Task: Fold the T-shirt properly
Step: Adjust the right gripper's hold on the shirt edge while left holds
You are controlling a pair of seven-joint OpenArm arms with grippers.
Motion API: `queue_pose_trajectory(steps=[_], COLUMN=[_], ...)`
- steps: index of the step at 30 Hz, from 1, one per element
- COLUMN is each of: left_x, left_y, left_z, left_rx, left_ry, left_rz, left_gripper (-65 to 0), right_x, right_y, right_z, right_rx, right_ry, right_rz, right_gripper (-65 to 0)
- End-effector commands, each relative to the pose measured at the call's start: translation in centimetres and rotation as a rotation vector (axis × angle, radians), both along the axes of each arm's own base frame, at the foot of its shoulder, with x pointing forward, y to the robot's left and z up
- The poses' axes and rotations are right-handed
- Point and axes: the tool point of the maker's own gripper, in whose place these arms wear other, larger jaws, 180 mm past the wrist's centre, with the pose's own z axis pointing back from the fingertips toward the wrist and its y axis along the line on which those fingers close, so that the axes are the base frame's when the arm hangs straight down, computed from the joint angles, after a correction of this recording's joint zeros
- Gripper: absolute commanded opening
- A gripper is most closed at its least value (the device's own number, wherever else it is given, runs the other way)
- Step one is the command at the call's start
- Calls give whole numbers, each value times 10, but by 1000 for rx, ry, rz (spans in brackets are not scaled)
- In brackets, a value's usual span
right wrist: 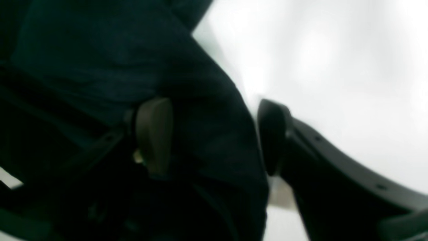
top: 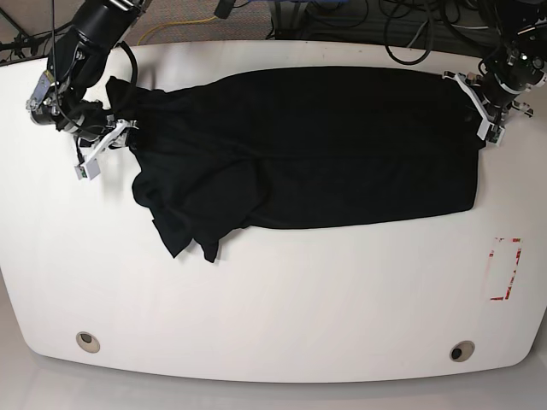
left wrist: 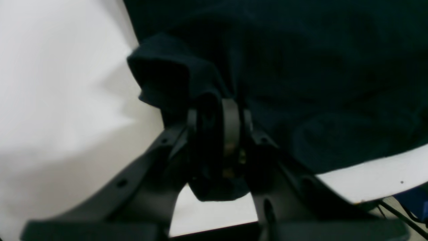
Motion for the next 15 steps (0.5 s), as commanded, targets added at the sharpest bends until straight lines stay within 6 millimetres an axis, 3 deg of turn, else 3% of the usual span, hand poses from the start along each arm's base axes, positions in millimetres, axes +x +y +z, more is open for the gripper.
queue_pose_trajectory(steps=[1, 5, 6, 15], left_x=[6, 6, 6, 13], left_y=[3, 3, 3, 1], left_z=[9, 9, 9, 15], left_rx=[9, 7, 7, 4], left_ry=[-33, -34, -34, -58], left_rz=[-7, -6, -6, -10], left_gripper=[-568, -568, -568, -567], right_x=[-2, -3, -3, -10], right_y=[2, 5, 5, 3], right_z=[1, 0, 0, 12], right_rx=[-6, -1, -2, 59], right_ry=[3, 4, 6, -45], right_rz=[11, 14, 15, 14], right_gripper=[-403, -625, -650, -650])
